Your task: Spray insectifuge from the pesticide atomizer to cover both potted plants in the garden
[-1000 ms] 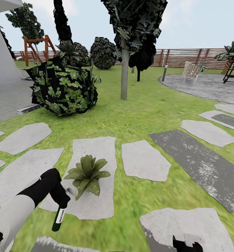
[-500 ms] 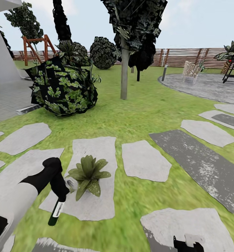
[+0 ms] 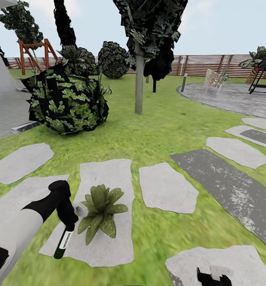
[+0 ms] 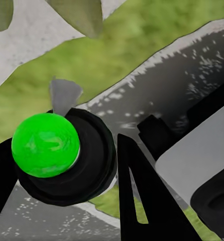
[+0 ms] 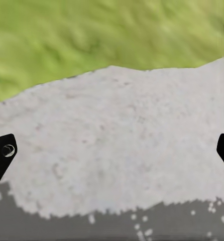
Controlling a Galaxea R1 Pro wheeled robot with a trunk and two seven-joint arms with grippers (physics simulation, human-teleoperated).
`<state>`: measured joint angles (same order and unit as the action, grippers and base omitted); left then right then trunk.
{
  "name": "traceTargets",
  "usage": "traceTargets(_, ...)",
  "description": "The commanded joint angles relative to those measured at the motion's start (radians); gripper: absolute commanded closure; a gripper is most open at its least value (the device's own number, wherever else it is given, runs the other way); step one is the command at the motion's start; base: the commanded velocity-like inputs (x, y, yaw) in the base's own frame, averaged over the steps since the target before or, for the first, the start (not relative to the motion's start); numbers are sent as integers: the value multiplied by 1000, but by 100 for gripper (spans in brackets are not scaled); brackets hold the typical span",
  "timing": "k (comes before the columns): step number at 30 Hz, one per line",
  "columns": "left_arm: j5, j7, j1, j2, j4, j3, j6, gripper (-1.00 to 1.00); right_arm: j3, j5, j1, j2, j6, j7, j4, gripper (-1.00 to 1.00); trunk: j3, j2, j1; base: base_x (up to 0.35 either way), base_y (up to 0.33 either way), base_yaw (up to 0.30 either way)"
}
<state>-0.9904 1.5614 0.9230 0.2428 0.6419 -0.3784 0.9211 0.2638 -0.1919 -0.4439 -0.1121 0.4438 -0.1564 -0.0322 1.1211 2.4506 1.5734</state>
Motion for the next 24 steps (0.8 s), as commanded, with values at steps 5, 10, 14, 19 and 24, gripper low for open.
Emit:
traceTargets(5, -5, 9, 0, 1, 1, -4, 11, 100, 6, -11, -1, 0, 3, -5, 2, -100, 1, 0, 0, 2, 0, -116)
traceTargets(10, -6, 9, -2, 3, 0, -2, 9, 100, 6, -11, -1, 0, 3, -5, 2, -100, 1, 0, 0, -212, 82, -5)
traceTargets(14, -9, 9, -3, 2, -1, -3, 10, 100, 6, -11, -1, 0, 3, -5, 2, -100, 1, 0, 0, -154, 252, 0)
traceTargets(19, -7, 9, -3, 1, -1, -4, 11, 100, 6, -11, -1, 0, 3, -5, 2, -100, 1, 0, 0, 121, 269, -6)
traceTargets(24, -2, 9, -9, 1, -7, -5, 9, 100, 6, -11, -1, 0, 3, -5, 2, -100, 1, 0, 0, 71, 65, -219)
